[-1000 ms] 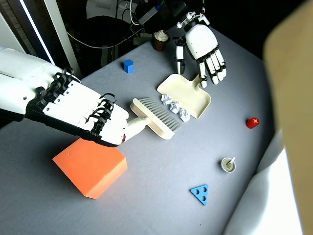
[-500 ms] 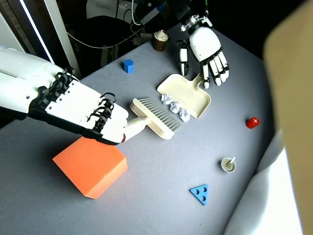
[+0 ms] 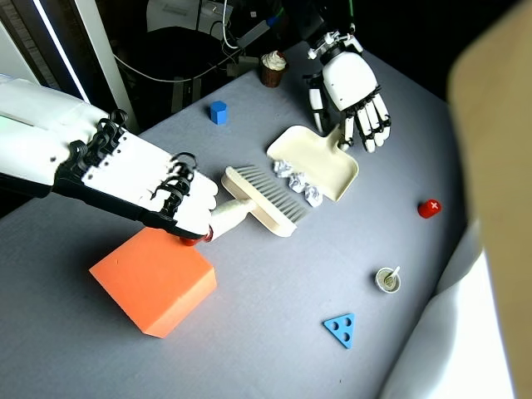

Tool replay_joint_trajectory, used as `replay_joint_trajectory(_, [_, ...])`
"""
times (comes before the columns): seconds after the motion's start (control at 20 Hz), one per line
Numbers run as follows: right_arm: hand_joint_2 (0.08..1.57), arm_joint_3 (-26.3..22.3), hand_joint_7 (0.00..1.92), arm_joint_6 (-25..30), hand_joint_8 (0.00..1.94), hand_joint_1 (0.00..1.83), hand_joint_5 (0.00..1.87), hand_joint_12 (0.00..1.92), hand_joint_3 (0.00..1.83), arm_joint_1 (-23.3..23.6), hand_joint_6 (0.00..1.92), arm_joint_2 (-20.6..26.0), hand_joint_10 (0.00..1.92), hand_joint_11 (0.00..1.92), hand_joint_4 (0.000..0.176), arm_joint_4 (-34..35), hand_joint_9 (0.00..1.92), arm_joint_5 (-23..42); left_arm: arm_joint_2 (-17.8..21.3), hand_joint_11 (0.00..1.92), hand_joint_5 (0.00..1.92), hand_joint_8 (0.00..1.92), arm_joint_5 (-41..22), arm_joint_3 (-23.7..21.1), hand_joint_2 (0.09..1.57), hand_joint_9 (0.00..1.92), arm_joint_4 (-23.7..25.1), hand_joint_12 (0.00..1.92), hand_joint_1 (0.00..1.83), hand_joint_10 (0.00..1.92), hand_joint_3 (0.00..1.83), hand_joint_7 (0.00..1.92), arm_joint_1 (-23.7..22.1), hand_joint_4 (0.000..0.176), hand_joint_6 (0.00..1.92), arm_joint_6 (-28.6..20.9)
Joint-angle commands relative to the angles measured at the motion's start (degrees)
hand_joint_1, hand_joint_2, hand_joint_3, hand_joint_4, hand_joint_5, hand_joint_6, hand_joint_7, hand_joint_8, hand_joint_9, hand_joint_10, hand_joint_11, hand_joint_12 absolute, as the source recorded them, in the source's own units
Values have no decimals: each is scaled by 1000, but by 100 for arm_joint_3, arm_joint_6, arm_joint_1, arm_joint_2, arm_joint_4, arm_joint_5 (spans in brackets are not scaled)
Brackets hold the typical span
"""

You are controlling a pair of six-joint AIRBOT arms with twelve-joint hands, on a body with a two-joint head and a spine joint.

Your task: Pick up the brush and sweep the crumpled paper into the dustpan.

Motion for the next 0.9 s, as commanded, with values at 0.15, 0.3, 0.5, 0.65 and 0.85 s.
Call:
replay_joint_trajectory(0.15, [1013, -183, 116, -589, 0, 54, 61, 0, 0, -51, 0, 55, 0, 106, 0, -175, 128, -691, -1, 0, 957, 3, -238, 42, 1131, 249, 27, 721, 1086, 2, 0, 337, -213, 0, 1018, 201])
replay_joint_trajectory(0.3, [1012, -346, 123, -612, 4, 110, 70, 8, 0, -229, 4, 14, 5, 112, 0, -214, 133, -1468, -10, 0, 935, 1, -60, 58, 1141, 259, -60, 668, 1082, 5, 2, 343, -383, 0, 1052, 400])
replay_joint_trajectory(0.5, [999, -470, 136, -482, 5, 283, 67, 20, 0, -378, 3, -19, 7, 148, 0, -43, 155, -1842, -30, 0, 919, 1, 40, 87, 1149, 257, -158, 680, 1064, 1, 2, 338, -544, 0, 1078, 546])
replay_joint_trajectory(0.65, [994, -548, 150, -459, 7, 521, 74, 25, 0, -463, 5, -56, 11, 168, 0, -2, 178, -2148, -30, 0, 911, 1, 84, 127, 1153, 245, -154, 601, 1066, 3, 2, 325, -555, 0, 1090, 559])
replay_joint_trajectory(0.85, [921, -528, 191, -460, 3, 719, 119, 41, 0, -546, 4, -114, 6, 236, 0, -25, 222, -2330, 33, 0, 910, 4, 186, 180, 1153, 238, -148, 606, 1047, 4, 0, 319, -599, 25, 1094, 494])
